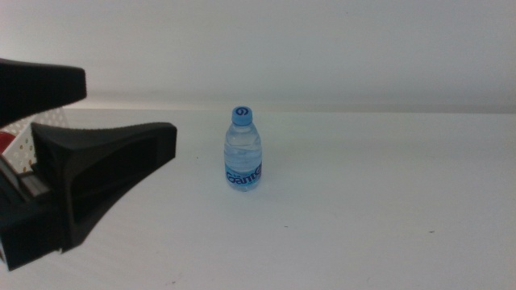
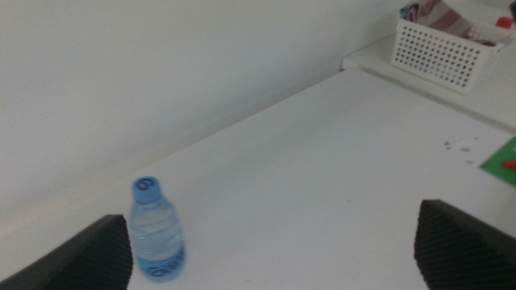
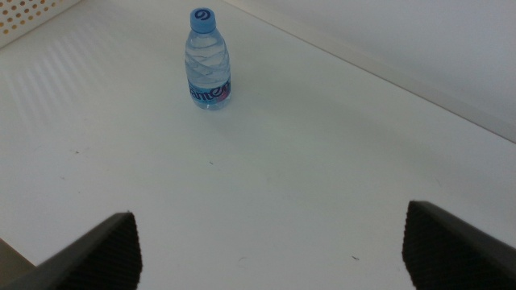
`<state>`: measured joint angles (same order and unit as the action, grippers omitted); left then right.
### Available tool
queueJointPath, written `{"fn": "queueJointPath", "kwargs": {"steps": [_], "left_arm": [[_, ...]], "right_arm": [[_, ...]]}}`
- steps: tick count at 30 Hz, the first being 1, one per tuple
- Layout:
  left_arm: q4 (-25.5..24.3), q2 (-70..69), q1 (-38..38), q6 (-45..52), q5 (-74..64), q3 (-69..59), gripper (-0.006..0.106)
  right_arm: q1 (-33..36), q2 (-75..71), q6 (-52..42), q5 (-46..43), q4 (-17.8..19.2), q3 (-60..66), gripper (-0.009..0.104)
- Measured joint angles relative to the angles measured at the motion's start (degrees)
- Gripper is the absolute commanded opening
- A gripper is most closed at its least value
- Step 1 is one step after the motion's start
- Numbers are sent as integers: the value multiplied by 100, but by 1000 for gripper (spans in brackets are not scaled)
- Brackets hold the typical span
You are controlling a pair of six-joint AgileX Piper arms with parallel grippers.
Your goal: Use arms to grab the bottles and put them into the dustbin to the left of the table.
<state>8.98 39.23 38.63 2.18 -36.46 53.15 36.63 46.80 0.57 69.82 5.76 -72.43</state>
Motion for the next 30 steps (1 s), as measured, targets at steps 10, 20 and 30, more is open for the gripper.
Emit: {"fn": "queueJointPath", "kwargs": {"steps": [10,20,30], "left_arm": [[-574,-206,-215,-50,2316,-1915,94],[326,349,-870,126,5334,-4554,94],[424,1768,-1077,299,6433,-4586,94]], "right_arm": [[0,0,0,10,-11,0,85],[0,0,0,10,-31,0,85],[0,0,0,10,-42,0,85]]}}
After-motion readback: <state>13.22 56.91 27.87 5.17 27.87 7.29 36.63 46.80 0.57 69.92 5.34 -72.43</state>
